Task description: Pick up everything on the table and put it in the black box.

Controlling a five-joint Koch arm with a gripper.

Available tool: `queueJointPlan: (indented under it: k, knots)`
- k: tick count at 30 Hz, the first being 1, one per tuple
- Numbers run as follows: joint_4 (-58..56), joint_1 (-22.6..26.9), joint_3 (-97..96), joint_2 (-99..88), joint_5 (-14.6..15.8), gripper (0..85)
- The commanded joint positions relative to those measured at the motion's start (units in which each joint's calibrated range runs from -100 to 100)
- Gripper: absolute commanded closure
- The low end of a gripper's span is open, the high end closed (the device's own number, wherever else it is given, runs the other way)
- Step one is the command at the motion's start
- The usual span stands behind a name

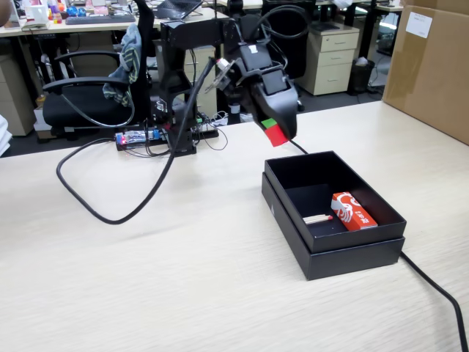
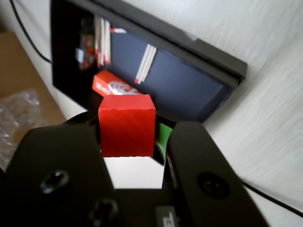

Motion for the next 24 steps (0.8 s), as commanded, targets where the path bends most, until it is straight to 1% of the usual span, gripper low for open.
queueJointPlan:
  k: [1,7,8,18,20,24]
  knots:
    - [0.57,1.81,7.10,7.47,1.37,84.6]
    - [0.57,3.03,12.90,22.62,2.05,84.5]
    - [0.57,3.08,14.08,29.96,2.05,84.5]
    - [0.57,2.59,13.54,38.45,1.86,84.2]
    - [0.31,2.59,12.54,39.26,1.56,72.7]
    - [0.22,2.54,11.81,39.95,1.56,71.6]
